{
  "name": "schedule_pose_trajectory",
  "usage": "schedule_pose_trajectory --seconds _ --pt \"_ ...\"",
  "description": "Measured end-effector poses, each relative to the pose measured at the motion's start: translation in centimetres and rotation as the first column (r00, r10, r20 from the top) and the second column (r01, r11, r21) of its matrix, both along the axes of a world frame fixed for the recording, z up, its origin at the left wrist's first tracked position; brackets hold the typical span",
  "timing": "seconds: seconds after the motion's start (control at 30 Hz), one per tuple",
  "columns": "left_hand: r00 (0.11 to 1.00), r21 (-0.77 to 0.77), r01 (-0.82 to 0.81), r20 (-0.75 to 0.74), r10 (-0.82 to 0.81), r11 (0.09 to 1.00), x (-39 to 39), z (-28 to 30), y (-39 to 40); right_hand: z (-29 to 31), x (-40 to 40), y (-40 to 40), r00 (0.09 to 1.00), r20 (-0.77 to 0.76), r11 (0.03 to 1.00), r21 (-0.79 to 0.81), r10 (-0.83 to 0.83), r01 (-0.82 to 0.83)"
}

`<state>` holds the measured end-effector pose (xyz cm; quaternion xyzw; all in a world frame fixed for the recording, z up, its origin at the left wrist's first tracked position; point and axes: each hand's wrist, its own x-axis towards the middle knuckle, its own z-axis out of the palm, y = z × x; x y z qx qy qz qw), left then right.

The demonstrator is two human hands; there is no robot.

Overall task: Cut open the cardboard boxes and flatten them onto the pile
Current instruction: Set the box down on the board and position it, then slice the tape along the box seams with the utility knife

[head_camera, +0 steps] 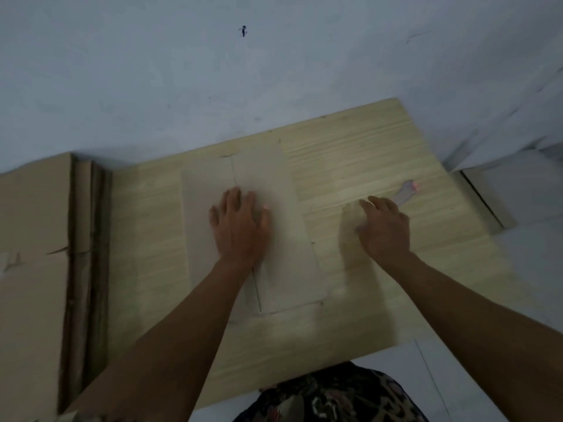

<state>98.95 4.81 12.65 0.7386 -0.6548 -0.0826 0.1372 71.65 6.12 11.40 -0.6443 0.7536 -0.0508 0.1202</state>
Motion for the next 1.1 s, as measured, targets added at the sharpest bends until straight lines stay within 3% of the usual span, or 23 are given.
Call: schedule_pose_trajectory --seconds 0.13,0.33,0.43,0.53,0.63,0.73,0.8,0.9,0.93,0.97,1.1 --pt "0.998 -0.077 -0.036 0.056 0.041 0.996 -1.0 -0.9 -1.3 -1.1 -3.2 -2.4 0.981 -0.114 0.964 0.233 0.155 -0.125" --pt "0.993 -0.141 -0.098 0.053 0.107 0.985 -1.2 -1.0 -1.9 -2.9 -4.0 -3.2 0.949 -0.2 0.966 0.137 0.243 -0.219" --pt "0.997 -0.149 -0.068 0.023 0.072 0.986 0.1 -0.8 -2.5 -3.8 -3.3 -3.9 0.962 -0.111 0.968 0.006 0.248 -0.249" --pt "0.999 -0.128 0.036 0.022 -0.034 0.991 2.7 -0.4 -4.2 -2.8 -1.0 -4.6 0.947 0.181 0.964 -0.085 0.265 -0.253" --pt "0.988 -0.081 0.135 0.08 -0.128 0.988 5.4 0.2 -6.3 -0.2 2.8 -6.2 0.859 0.445 0.967 -0.14 0.253 -0.212" --pt "0.983 0.03 0.166 0.08 -0.168 0.986 7.4 0.6 -8.6 2.7 7.3 -8.1 0.749 0.655 0.992 -0.125 0.101 -0.025" --pt "0.98 0.094 0.188 0.05 -0.194 0.978 8.8 0.6 -9.8 4.8 10.3 -9.4 0.628 0.774 0.992 0.007 -0.085 0.127" --pt "0.971 0.055 0.238 -0.008 -0.238 0.97 10.8 0.8 -11.1 7.4 14.6 -10.8 0.319 0.88 0.932 0.294 -0.351 0.214" --pt "0.968 0.054 0.252 -0.01 -0.252 0.966 11.3 0.8 -11.4 7.6 15.8 -11.1 0.299 0.873 0.92 0.338 -0.386 0.2" --pt "0.964 0.059 0.264 0.001 -0.264 0.963 11.8 0.7 -11.7 7.5 16.9 -11.3 0.341 0.859 0.924 0.344 -0.382 0.17" --pt "0.961 0.031 0.273 0.038 -0.274 0.962 12.6 0.1 -12.2 7.0 19.7 -11.5 0.709 0.691 0.961 0.268 -0.141 -0.07"
